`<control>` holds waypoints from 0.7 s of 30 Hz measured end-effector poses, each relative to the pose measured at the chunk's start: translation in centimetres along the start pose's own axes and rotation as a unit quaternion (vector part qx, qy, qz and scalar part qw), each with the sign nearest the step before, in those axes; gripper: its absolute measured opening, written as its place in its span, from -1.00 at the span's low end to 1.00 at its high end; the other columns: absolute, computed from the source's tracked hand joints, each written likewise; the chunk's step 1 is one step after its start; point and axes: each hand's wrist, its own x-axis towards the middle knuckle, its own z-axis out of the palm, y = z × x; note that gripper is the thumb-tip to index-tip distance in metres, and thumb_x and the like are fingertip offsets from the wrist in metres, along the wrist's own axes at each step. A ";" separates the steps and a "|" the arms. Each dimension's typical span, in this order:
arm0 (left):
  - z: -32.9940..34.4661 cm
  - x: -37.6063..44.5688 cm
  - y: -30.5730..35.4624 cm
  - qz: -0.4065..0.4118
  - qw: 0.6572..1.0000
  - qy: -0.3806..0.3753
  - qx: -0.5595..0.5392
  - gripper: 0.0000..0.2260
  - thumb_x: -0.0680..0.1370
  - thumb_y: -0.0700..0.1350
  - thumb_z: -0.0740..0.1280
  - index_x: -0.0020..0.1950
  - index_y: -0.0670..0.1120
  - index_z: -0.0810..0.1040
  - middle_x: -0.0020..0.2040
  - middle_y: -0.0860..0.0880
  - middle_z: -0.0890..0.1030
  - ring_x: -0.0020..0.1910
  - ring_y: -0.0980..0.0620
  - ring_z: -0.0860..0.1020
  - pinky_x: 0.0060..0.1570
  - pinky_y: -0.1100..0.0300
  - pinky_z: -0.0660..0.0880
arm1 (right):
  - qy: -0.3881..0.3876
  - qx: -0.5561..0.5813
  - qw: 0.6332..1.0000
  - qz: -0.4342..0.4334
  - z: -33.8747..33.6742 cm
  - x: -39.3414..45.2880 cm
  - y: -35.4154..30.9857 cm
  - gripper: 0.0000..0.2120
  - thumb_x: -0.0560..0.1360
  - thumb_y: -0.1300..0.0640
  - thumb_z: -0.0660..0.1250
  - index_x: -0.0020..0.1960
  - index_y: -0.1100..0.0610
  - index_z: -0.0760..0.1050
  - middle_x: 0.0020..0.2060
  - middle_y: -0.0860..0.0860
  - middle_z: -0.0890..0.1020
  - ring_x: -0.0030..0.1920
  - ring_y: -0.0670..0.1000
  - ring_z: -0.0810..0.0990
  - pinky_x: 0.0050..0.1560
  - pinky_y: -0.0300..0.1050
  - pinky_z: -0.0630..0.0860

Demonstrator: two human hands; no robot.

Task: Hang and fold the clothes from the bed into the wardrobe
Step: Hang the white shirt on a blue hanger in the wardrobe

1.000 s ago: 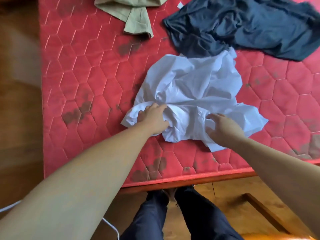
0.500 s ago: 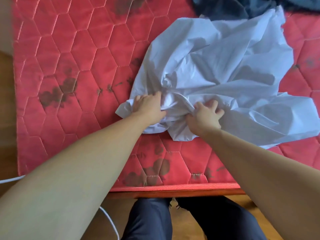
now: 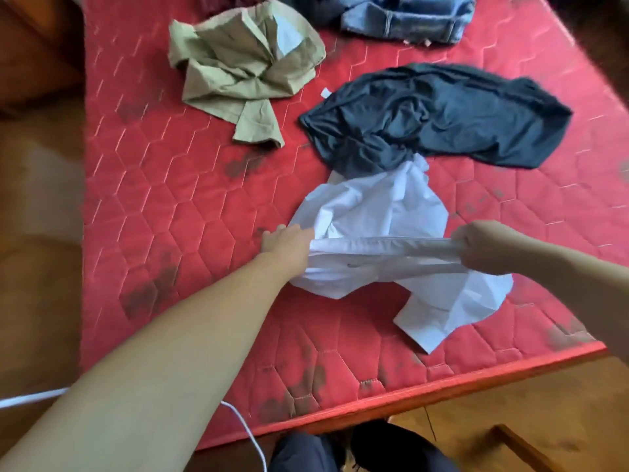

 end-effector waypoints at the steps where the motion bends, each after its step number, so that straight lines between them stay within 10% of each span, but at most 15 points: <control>1: -2.4 -0.4 0.2 -0.004 1.000 0.001 0.000 -0.66 0.54 -0.24 0.23 0.29 0.02 0.41 0.25 -0.07 0.46 0.27 -0.15 0.44 0.09 0.00 0.36 | 0.035 0.004 0.999 0.012 -1.8 -1.6 0.6 -0.78 0.53 0.24 0.18 -0.26 0.02 0.32 -0.24 0.05 0.53 -0.20 0.11 0.41 -0.26 -0.06 0.37; 8: -18.1 -5.3 2.3 0.030 0.997 0.062 -0.034 -0.84 0.49 -0.28 0.17 -0.15 -0.01 0.39 0.14 -0.12 0.57 0.09 -0.19 0.55 -0.13 0.09 0.39 | 0.074 0.113 0.989 0.053 -14.8 -13.5 4.4 -0.69 0.52 0.28 0.21 -0.38 0.13 0.30 -0.47 -0.04 0.33 -0.45 -0.09 0.28 -0.49 -0.34 0.25; 12: -28.4 -10.1 3.2 0.074 0.985 0.153 -0.025 -0.72 0.50 -0.30 0.16 0.09 0.01 0.49 0.16 -0.13 0.55 0.14 -0.20 0.53 -0.11 0.09 0.39 | 0.104 0.154 0.980 0.070 -21.4 -21.0 6.5 -0.71 0.52 0.27 0.20 -0.38 0.13 0.39 -0.54 -0.06 0.43 -0.49 -0.06 0.43 -0.44 -0.20 0.44; 17: -39.2 -16.8 2.0 0.149 0.945 0.277 -0.089 -0.81 0.37 -0.27 0.16 -0.13 -0.02 0.43 -0.04 -0.15 0.61 -0.03 -0.21 0.57 -0.16 0.05 0.48 | 0.231 0.186 0.952 0.079 -29.4 -31.4 6.5 -0.68 0.64 0.15 0.15 -0.30 0.05 0.34 -0.34 -0.01 0.45 -0.35 -0.10 0.40 -0.50 -0.39 0.40; 21: -45.5 -24.2 0.4 0.198 0.895 0.378 -0.129 -0.85 0.40 -0.19 0.17 -0.22 0.00 0.50 -0.22 0.00 0.60 -0.16 -0.10 0.55 -0.20 0.07 0.52 | 0.312 0.322 0.893 0.041 -33.4 -40.2 5.2 -0.65 0.61 0.15 0.22 -0.33 0.22 0.48 -0.62 -0.04 0.47 -0.66 -0.10 0.39 -0.66 -0.34 0.28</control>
